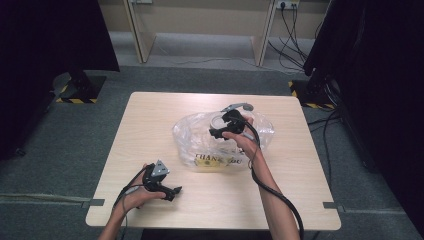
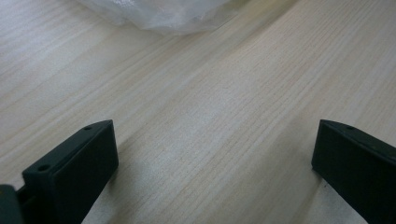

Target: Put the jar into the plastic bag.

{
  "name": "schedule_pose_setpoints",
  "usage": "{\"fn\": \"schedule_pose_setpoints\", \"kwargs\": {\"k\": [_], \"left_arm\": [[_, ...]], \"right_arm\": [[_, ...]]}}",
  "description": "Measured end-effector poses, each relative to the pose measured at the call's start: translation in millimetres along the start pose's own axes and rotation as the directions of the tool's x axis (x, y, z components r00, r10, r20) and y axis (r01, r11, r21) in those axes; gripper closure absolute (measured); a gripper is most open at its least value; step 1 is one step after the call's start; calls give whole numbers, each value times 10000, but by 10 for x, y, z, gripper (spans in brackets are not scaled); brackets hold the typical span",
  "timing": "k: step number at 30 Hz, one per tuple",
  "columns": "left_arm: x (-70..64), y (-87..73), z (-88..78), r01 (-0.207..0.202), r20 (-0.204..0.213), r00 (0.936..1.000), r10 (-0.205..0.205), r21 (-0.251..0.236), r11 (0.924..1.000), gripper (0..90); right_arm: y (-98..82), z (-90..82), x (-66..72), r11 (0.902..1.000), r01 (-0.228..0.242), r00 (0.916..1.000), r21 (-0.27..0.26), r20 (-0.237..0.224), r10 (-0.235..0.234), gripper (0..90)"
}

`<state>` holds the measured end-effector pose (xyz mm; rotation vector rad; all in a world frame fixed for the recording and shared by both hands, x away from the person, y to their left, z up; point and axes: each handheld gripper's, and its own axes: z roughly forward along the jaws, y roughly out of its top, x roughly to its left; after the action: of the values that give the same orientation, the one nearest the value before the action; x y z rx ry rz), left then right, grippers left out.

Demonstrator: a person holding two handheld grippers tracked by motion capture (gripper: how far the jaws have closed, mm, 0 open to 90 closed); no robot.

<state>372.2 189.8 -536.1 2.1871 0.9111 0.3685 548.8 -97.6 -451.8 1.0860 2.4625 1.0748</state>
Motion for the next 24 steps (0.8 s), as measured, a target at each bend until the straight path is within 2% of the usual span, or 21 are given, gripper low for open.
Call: {"fn": "schedule_pose_setpoints", "kwargs": {"k": [19, 24], "left_arm": [[0, 0, 0, 2, 0, 10000, -2, 2, 10000, 0], [0, 0, 0, -1, -1, 10000, 1, 1, 10000, 0]], "right_arm": [[-103, 194, -41, 9999, 13, 9997, 142, -225, -10, 100], [-146, 244, -51, 9993, 123, 9997, 350, -222, -115, 100]]}}
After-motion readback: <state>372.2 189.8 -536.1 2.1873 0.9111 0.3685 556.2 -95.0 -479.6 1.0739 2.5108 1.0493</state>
